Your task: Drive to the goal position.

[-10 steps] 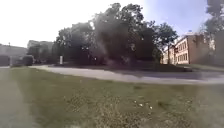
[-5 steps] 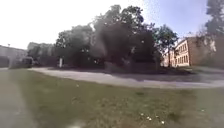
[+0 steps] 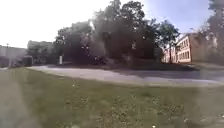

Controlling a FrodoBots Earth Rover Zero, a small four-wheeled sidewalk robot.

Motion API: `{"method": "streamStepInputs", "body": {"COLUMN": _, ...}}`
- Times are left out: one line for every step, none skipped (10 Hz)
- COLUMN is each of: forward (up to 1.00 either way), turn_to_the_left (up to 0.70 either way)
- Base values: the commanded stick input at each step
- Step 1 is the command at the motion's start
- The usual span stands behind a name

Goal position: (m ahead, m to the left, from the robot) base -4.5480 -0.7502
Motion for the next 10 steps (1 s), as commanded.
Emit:
{"method": "streamStepInputs", "body": {"forward": 0.70, "turn_to_the_left": -0.24}}
{"method": "streamStepInputs", "body": {"forward": 0.70, "turn_to_the_left": -0.35}}
{"method": "streamStepInputs", "body": {"forward": 0.70, "turn_to_the_left": -0.35}}
{"method": "streamStepInputs", "body": {"forward": 0.70, "turn_to_the_left": -0.35}}
{"method": "streamStepInputs", "body": {"forward": 0.70, "turn_to_the_left": -0.35}}
{"method": "streamStepInputs", "body": {"forward": 0.70, "turn_to_the_left": -0.35}}
{"method": "streamStepInputs", "body": {"forward": 0.70, "turn_to_the_left": -0.35}}
{"method": "streamStepInputs", "body": {"forward": 0.70, "turn_to_the_left": -0.35}}
{"method": "streamStepInputs", "body": {"forward": 0.70, "turn_to_the_left": -0.35}}
{"method": "streamStepInputs", "body": {"forward": 0.70, "turn_to_the_left": -0.35}}
